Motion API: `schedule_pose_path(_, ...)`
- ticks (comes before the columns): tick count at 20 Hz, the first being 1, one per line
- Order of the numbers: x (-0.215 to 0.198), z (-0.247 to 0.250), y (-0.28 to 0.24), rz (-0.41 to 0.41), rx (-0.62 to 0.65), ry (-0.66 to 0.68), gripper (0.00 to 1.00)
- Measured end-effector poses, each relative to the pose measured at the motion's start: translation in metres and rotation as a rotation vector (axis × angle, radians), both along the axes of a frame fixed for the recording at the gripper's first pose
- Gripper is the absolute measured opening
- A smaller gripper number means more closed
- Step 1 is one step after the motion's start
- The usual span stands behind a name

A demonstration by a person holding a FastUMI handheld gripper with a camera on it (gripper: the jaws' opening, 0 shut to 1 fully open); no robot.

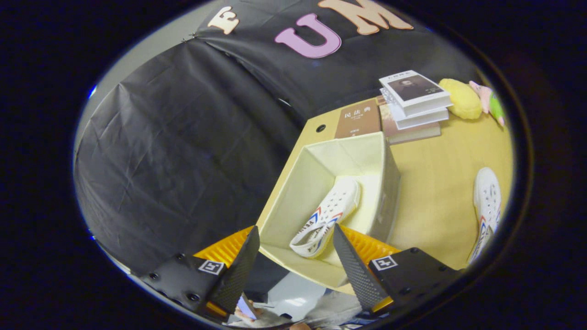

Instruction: Open the storage box then place both shoes into the box .Put the left shoe in first, then the right shoe, with the right side of both shoes facing outward in a uniform manner.

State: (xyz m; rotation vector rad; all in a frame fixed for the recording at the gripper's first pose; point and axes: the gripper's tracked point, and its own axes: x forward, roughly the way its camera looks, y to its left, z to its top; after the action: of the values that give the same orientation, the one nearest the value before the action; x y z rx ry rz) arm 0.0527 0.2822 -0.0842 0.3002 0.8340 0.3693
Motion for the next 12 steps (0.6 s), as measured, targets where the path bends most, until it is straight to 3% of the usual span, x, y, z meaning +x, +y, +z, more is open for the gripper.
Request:
schedule_pose_path(3, -0.013, 0.022, -0.049, -0.009, -0.045, -0.066, 1.0)
schedule_pose_path(6, -0.014, 0.026, -0.134, -0.1, -0.203, -0.124, 1.0)
schedule_pose_path(9, -0.026, 0.01, -0.22, -0.192, -0.369, -0.104, 1.0)
schedule_pose_path(12, -0.045, -0.01, -0.285, -0.263, -0.438, -0.029, 1.0)
